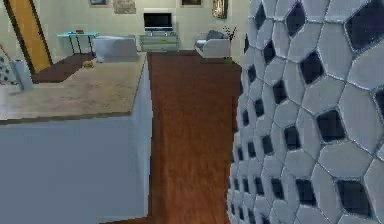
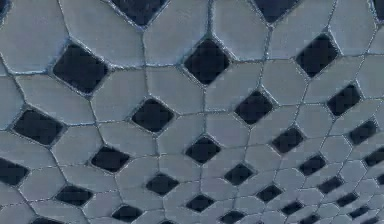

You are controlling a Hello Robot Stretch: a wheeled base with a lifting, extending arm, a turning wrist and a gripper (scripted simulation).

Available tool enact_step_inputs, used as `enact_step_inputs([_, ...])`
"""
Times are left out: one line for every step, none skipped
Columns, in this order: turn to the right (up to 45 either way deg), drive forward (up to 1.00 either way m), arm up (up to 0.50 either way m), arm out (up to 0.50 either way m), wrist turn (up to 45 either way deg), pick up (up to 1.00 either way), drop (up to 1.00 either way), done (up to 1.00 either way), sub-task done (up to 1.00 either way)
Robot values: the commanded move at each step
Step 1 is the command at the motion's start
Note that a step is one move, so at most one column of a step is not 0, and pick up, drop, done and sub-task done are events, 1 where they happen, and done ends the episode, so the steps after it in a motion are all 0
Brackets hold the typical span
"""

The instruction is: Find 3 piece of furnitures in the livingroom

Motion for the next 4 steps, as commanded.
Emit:
enact_step_inputs([0.0, 1.0, 0.0, 0.0, 0.0, 0.0, 0.0, 0.0, 0.0])
enact_step_inputs([0.0, 1.0, 0.0, 0.0, 0.0, 0.0, 0.0, 0.0, 0.0])
enact_step_inputs([0.0, 1.0, 0.0, 0.0, 0.0, 0.0, 0.0, 0.0, 0.0])
enact_step_inputs([0.0, 1.0, 0.0, 0.0, 0.0, 0.0, 0.0, 0.0, 0.0])
